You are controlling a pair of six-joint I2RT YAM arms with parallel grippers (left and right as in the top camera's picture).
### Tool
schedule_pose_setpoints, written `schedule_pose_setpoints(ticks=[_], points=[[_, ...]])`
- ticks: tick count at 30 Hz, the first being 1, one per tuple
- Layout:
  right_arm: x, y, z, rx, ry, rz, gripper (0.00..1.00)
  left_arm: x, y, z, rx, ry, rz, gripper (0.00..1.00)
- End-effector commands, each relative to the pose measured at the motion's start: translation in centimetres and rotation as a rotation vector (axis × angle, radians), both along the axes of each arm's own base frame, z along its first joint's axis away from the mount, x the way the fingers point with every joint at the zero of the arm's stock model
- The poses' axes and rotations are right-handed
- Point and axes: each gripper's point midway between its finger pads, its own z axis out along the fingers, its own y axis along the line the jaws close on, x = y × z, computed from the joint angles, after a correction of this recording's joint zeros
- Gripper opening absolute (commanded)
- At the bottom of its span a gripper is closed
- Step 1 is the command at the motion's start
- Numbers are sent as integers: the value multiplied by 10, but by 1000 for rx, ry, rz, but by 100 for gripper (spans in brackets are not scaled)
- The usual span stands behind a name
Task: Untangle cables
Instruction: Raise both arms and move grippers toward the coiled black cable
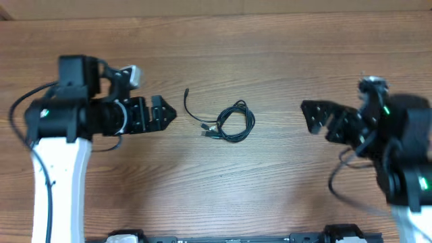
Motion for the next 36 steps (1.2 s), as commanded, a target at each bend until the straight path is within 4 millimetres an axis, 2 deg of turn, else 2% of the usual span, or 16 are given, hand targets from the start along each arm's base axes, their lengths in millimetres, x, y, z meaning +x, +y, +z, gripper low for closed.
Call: schedule_pose_setpoints(ticks=[1,7,10,16,23,24,27,29,30,31,33,34,35,36], points=[[16,6,-31,22,146,24,100,5,-18,-16,40,49,-83,99],[35,8,-78,29,317,25,100,12,-34,-43,129,99,-143,100],[42,9,-91,28,349,25,100,16,-43,-52,140,116,-165,100],[52,9,-104,27,372,25,100,25,-59,-71,137,152,-205,100],[53,9,-112,27,399,24,100,32,-65,-101,125,307,-97,100],[53,9,-112,27,401,24,100,32,-65,-108,130,328,-97,80],[50,9,-113,26,411,24,100,33,-67,-116,125,364,-86,47],[48,9,-114,26,420,24,100,33,-71,-119,103,384,-92,14],[48,9,-115,26,424,24,100,33,-73,-120,91,388,-97,4],[47,9,-116,26,429,24,98,35,-76,-123,90,388,-104,4],[46,9,-117,26,433,24,88,36,-80,-126,92,384,-114,4],[46,9,-118,25,436,23,72,37,-83,-128,92,381,-121,4],[46,9,-118,25,436,23,48,37,-87,-130,93,379,-132,4],[46,9,-118,25,437,23,38,36,-90,-131,95,379,-140,4]])
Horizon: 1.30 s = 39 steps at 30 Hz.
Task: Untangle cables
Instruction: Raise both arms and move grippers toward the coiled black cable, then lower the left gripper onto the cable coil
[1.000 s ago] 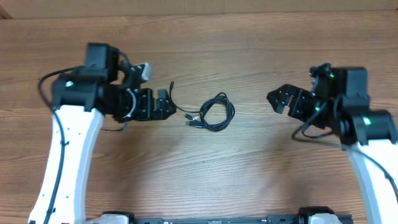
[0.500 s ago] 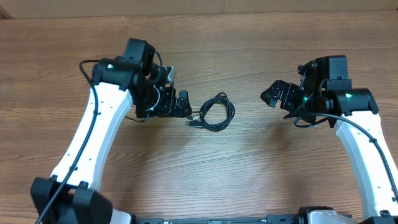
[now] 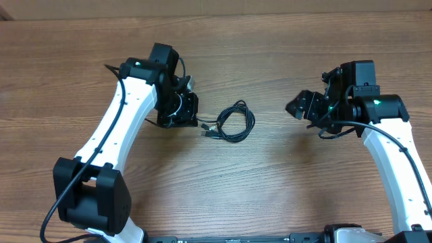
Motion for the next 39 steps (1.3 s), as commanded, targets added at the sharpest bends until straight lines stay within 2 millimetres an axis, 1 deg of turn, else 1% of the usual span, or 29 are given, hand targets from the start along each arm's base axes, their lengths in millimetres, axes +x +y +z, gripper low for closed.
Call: schedule_pose_setpoints(ticks=[1,2,11,16,17,18,20,22,25,26,27,28,30,31,33,35,36,38,39], points=[[3,0,2,0,-8,1,15,0,-18,0,-24,3,-29,4],[3,-1,2,-2,-8,0,4,0,-20,-1,-25,1,-37,4],[2,-2,1,-8,-1,-3,4,-5,-46,0,-39,-38,-101,4],[-1,-2,-1,-8,14,-3,4,-7,-56,1,-43,-40,-107,4],[-1,-2,-1,-9,15,-3,6,-8,-60,1,-46,-46,-117,4],[-1,-2,-1,-9,17,-3,14,-9,-62,1,-46,-46,-120,4],[-1,-2,-1,-8,17,-3,36,-11,-65,1,-47,-48,-130,4],[-1,-1,-1,-6,18,-3,44,-13,-68,1,-48,-48,-138,4],[-1,-1,-1,-3,19,-6,87,-14,-70,1,-49,-52,-145,6],[-1,0,-1,1,21,-9,93,-13,-71,1,-50,-54,-146,7],[-1,0,-1,6,26,-21,98,-13,-71,2,-51,-56,-147,6],[-1,0,-1,14,35,-41,100,-13,-73,2,-52,-54,-137,6],[0,0,-1,29,47,-75,100,-13,-75,2,-53,-49,-121,8],[0,0,-1,33,51,-86,100,-13,-77,2,-55,-51,-119,11],[0,0,-1,34,55,-91,100,-14,-80,2,-53,-56,-128,26],[0,0,-1,34,55,-91,100,-16,-82,1,-52,-58,-135,50],[0,0,-1,34,55,-91,100,-17,-84,1,-52,-58,-140,59],[0,0,-1,34,55,-91,100,-18,-87,1,-53,-61,-150,68],[0,0,-1,34,54,-91,100,-19,-89,1,-55,-65,-156,85]])
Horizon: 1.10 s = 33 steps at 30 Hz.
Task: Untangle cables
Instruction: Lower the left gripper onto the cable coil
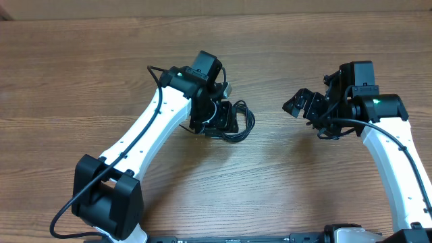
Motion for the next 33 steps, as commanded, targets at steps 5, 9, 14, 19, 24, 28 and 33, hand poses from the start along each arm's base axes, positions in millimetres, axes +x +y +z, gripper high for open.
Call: schedule_pose_setpoints(ticks=[5,9,14,19,24,28,33], points=[[3,0,3,4,-4,-13,100,-1,-16,-2,23,-38,-24,99],[-1,0,2,6,12,-12,100,-1,-25,0,9,-62,-43,99],[9,-2,4,-8,-29,-18,100,12,-27,0,16,-128,-36,99],[11,-12,2,-62,-36,-40,100,17,-22,-2,53,-152,-26,100],[25,-10,9,-52,-99,-40,100,20,-21,-2,62,-169,-21,99],[34,-9,14,-46,-141,-42,100,31,-28,2,31,-216,-17,100],[24,-9,8,-44,-96,-39,4,24,-39,-2,22,-227,-49,4]])
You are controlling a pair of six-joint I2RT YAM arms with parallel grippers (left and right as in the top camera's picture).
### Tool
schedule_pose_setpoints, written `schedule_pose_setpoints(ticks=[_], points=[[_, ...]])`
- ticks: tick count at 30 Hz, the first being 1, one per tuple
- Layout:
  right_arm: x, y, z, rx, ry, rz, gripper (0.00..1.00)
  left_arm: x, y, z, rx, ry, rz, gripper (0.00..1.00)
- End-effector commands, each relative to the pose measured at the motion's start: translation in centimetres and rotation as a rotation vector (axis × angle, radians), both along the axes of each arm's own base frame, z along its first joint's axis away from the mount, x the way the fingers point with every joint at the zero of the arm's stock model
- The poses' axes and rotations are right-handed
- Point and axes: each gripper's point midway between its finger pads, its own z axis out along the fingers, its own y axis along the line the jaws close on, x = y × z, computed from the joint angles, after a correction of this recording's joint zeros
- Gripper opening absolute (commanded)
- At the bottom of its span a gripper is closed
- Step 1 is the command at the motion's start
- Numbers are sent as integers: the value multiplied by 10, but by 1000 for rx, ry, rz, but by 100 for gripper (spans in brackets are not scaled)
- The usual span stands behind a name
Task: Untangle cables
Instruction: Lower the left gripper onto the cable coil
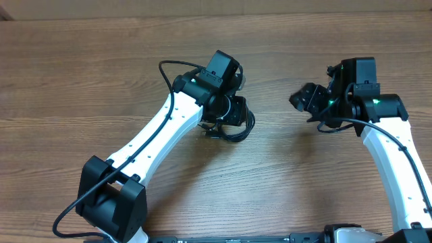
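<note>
A thin black cable bundle (236,135) lies coiled at the middle of the wooden table, with its plug ends (210,132) poking out at the left. My left gripper (237,113) points down onto the upper part of the coil. Its wrist hides most of the bundle and both fingers, so their state does not show. My right gripper (305,99) hangs over the table well to the right of the coil. It faces left, looks open, and holds nothing.
The wooden table (81,81) carries nothing but the cable. The left arm's white links (152,142) run diagonally from the front left to the coil. The right arm's white link (391,162) stands along the right side.
My left gripper has shifted a little right and farther back, from the coil's left edge to over its upper part. The right gripper has turned slightly and drawn a bit back.
Both arms first sat folded at the table's sides with the coil lying alone between them. Then the left gripper was near the cable's loose left end and the right arm was extended. After that the left gripper was at the coil's left edge, and now it is on the coil.
</note>
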Motion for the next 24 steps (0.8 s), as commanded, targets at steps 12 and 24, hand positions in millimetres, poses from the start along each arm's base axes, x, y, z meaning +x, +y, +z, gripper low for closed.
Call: schedule_pose_setpoints(ticks=[12,24], points=[[9,-5,-10,-41,-44,6,100,-51,-30,-37,50,48,-130,35],[13,-8,-22,-55,-64,-3,4,-61,-21,-55,78,86,-131,4]])
